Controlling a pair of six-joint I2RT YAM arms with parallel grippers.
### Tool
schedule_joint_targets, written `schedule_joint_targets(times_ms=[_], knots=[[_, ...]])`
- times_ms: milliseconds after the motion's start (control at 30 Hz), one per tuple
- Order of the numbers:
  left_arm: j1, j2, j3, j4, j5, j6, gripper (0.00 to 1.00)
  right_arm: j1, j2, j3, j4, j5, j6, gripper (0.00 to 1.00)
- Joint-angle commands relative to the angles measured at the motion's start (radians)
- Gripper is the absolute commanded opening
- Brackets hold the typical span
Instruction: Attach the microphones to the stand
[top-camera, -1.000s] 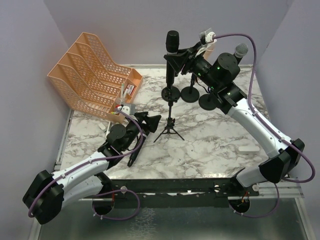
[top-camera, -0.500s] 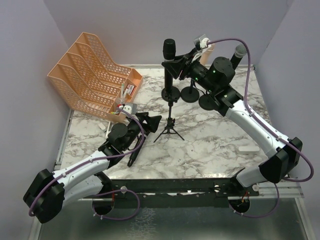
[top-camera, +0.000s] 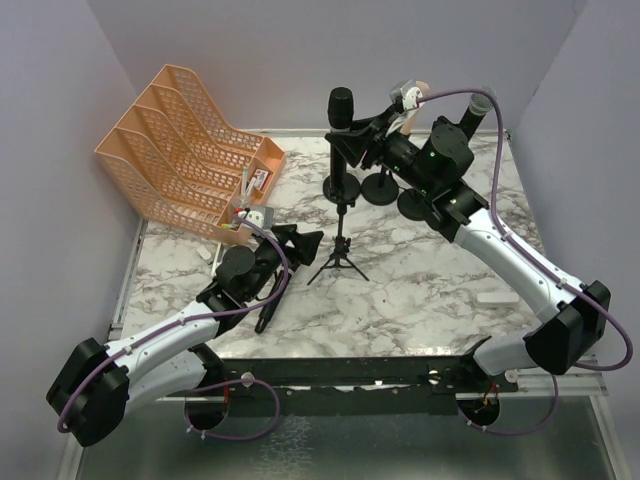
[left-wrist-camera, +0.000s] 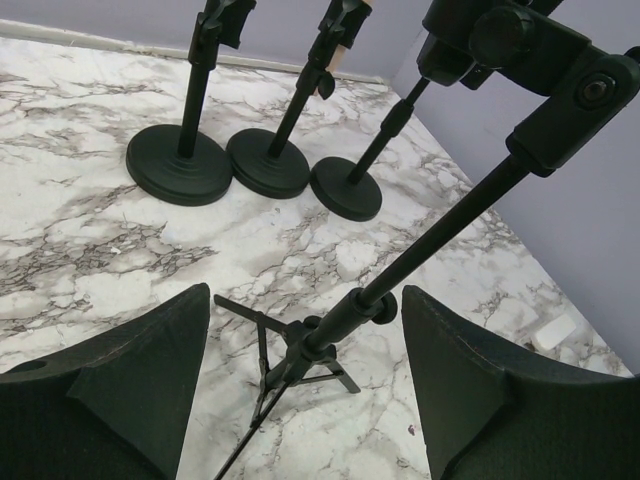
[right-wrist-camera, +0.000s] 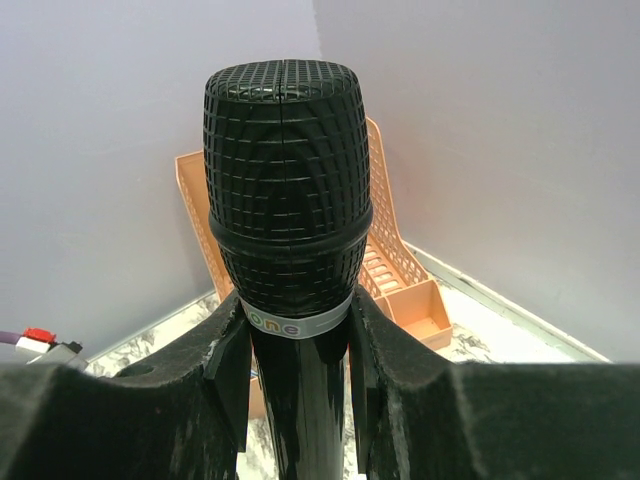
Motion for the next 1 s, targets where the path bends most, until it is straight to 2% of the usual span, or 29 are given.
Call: schedule_joint_targets(times_ms=[0,33,67,133,200,300,400,500,600,833,967], knots=[[-0.006,0.0,0.029,0.0,0.01,0.0,0.77,0.013,0.013,-0.083,-0.168,-0.06,-0.02,0.03],[-0.006,0.0,0.029,0.0,0.011,-0.001,0.77,0.013,0.015,-0.085,-0.175,-0.056,-0.017,0.04],[-0.006,0.0,0.031,0.0,0.011,-0.001,0.77,0.013,0.018,-0.083,-0.181,-0.056,-0.012,0.11],[-0.006,0.0,0.031,-0.001,0.013,-0.001,0.77,0.013,0.015,-0.06,-0.189,-0.054,0.0,0.33],[-0.006,-0.001,0.032,0.0,0.016,-0.001,0.77,0.013,0.002,-0.035,-0.179,-0.023,0.028,0.46],[-0.006,0.015,0.028,0.0,0.047,0.012,0.79,0.013,-0.013,0.026,-0.187,0.026,0.061,0.57],[-0.007,0.072,0.037,0.0,0.161,0.069,0.77,0.013,-0.03,0.072,-0.192,0.046,0.098,0.64],[-0.009,0.141,0.057,0.001,0.272,0.095,0.74,0.013,-0.053,0.095,-0.2,0.067,0.141,0.69],[-0.015,0.209,0.066,0.028,0.282,0.127,0.74,0.014,-0.092,0.09,-0.206,0.032,0.157,0.7],[-0.016,0.316,0.021,0.278,0.35,0.197,0.72,0.013,-0.218,0.041,-0.256,0.02,0.173,0.7],[-0.015,0.382,0.026,0.389,0.312,0.245,0.66,0.013,-0.29,-0.008,-0.268,0.034,0.177,0.7]])
